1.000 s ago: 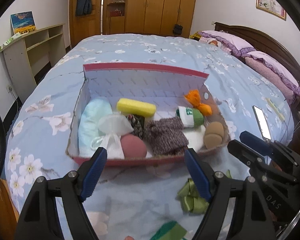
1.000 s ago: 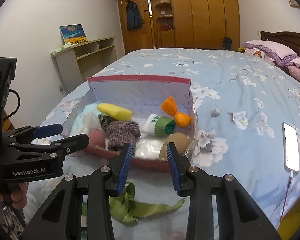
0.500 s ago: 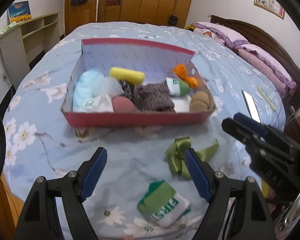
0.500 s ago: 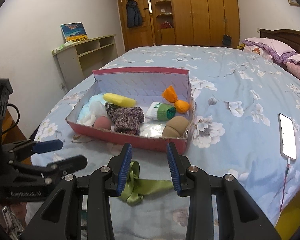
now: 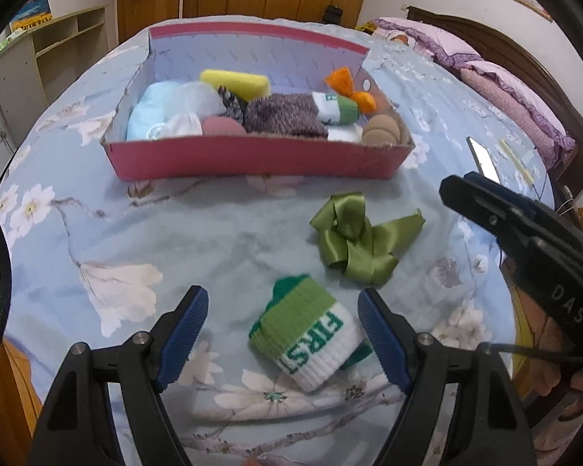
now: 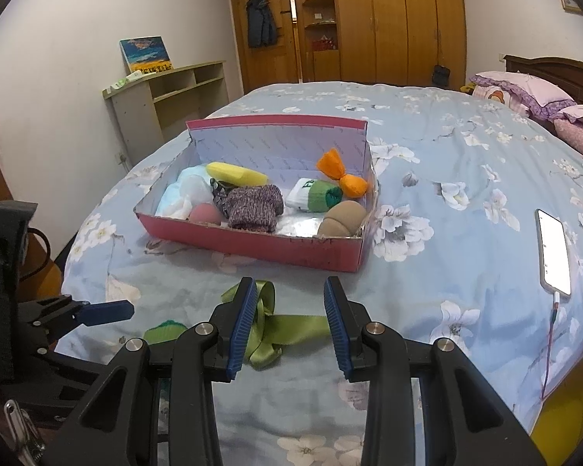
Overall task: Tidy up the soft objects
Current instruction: 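Withdraw both tools and lower them onto the FIRST sock and green ribbon bow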
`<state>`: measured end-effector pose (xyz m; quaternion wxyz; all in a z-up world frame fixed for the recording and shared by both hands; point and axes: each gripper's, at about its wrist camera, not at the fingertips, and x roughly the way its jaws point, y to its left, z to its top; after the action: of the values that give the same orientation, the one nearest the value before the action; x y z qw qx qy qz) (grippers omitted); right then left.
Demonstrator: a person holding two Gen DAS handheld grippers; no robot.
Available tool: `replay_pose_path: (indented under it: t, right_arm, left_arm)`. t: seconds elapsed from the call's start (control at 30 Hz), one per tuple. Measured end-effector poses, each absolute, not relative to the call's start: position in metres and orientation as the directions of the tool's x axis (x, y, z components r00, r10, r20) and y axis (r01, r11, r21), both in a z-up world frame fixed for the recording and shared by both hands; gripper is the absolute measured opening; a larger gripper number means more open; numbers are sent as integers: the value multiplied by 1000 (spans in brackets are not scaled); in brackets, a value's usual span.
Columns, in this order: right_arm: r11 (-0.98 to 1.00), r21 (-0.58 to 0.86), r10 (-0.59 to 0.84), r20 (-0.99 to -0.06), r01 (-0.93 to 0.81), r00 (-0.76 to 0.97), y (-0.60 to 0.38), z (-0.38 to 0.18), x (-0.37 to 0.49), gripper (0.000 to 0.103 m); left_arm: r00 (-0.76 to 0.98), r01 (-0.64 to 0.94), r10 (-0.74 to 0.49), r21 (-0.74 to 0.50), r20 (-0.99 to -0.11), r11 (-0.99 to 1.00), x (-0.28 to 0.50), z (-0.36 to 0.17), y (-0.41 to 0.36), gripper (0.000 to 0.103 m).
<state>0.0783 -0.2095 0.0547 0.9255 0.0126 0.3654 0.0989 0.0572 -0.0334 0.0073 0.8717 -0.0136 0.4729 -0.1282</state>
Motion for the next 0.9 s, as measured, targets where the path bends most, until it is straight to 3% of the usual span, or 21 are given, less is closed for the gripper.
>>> replay_pose_path:
  t: [0.13,0.4,0.47,0.67,0.9]
  right_arm:
    - [980,101,193,-677,-170,710,-211,52,76,37]
    - [980,118,197,-686,-160,700,-215,46,76,37]
    - [980,120,197,-689,-159,697,-215,45,76,37]
    - [980,128,199,-699,-154,687,-215,40,78,37]
    - [978,135,210,-703,-162,679,-213,37,79,37]
  left_arm:
    - [500,209,-248,-162,-830,964,56,0,-34,82]
    - [453,217,-289,-210,-843,953,56,-11,-36,70]
    - [448,234,-303,-217,-841,948,55,-12,-39,60]
    - [468,262,-311,-206,-827,943,50,-8,-42,47]
    - [526,223,-282,-189,-803,956,50,5,-27,45]
